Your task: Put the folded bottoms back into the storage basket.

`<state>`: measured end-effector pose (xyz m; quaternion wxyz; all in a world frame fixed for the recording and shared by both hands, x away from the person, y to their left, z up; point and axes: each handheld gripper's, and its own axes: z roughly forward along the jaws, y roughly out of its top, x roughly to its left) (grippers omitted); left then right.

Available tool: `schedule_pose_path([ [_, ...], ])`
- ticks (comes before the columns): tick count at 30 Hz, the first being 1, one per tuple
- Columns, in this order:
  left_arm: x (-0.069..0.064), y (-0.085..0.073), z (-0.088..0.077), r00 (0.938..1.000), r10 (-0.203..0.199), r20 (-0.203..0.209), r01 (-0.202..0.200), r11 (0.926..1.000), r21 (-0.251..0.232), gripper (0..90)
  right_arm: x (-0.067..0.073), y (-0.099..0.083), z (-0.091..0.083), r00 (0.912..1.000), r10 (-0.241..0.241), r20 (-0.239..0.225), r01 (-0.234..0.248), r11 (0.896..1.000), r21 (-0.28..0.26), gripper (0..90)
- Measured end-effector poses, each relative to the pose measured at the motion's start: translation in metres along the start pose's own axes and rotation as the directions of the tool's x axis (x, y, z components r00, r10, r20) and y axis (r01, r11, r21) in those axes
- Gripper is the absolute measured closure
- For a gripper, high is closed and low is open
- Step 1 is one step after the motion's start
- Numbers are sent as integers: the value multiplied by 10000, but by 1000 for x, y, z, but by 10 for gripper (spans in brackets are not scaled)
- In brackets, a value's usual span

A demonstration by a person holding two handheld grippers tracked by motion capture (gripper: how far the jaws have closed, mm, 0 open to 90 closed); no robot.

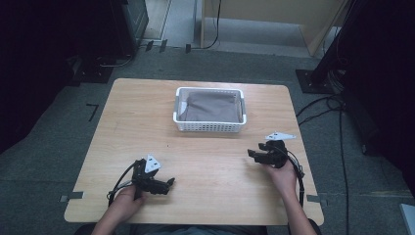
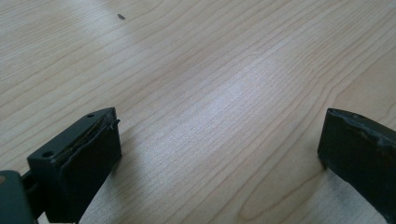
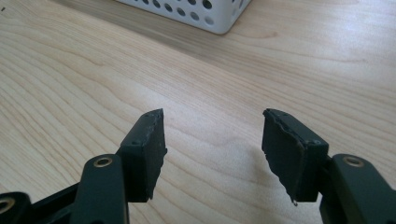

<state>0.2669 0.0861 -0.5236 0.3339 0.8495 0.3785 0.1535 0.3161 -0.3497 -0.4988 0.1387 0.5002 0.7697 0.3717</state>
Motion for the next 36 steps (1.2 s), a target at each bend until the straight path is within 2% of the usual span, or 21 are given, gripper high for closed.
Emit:
schedule_pose_path([
  [4,0,0,0,10000,2,-1,-2,10000,1,0,-2,-5,3,10000,53,55,-53,9999,106,401],
  [10,0,0,0,10000,3,-6,-3,10000,5,0,-7,-11,10,9993,-183,330,174,9994,294,414],
  [12,0,0,0,10000,4,-3,-4,10000,4,0,-10,-11,12,9992,-178,357,173,9997,150,416],
  [18,0,0,0,10000,8,-3,-8,10000,5,0,-11,-14,19,9919,-950,842,979,9947,-308,359],
  [20,0,0,0,10000,4,-4,-4,10000,3,0,-11,-16,21,9914,-976,869,1023,9934,-516,322],
  [36,0,0,0,10000,40,-3,-40,10000,33,0,-7,-15,23,9912,-993,873,1033,9937,-423,259],
])
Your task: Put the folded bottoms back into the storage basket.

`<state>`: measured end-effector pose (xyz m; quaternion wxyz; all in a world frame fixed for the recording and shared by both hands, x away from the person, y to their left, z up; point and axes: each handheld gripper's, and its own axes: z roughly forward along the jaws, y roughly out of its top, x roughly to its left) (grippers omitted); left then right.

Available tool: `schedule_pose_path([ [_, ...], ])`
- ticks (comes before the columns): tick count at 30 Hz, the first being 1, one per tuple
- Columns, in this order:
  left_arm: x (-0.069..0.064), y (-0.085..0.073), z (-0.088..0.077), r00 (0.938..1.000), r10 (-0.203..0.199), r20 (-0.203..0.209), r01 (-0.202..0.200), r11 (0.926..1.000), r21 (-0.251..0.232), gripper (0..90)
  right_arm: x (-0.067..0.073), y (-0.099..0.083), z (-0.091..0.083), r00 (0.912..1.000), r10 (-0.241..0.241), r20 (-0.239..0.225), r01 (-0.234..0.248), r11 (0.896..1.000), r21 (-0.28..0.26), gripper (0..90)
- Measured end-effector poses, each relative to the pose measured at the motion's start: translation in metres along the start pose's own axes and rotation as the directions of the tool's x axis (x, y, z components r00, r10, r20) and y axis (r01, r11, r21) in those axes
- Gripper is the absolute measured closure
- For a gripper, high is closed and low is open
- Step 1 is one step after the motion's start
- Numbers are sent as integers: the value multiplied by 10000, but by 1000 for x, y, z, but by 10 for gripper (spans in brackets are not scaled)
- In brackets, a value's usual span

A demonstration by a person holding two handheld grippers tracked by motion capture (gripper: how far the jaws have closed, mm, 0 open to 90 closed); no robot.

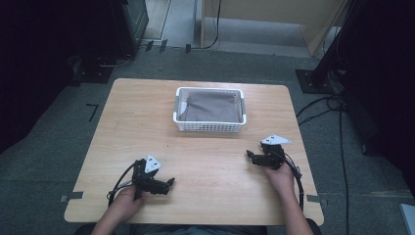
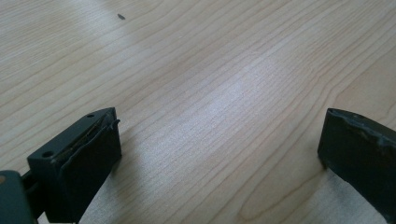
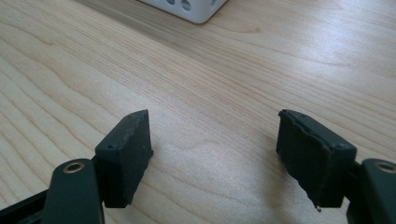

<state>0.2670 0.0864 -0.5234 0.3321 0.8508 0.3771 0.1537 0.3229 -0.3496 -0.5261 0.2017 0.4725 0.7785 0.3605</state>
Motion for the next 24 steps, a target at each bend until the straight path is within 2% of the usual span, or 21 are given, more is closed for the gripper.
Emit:
schedule_pose_path([
  [17,0,0,0,10000,0,-3,0,10000,2,0,1,0,0,10000,-3,39,3,10000,33,242],
  [21,0,0,0,10000,2,1,-2,10000,2,0,2,0,1,9999,77,80,-78,9999,73,202],
  [24,0,0,0,10000,1,0,-1,10000,0,0,2,1,2,9995,191,264,-195,9997,145,140],
])
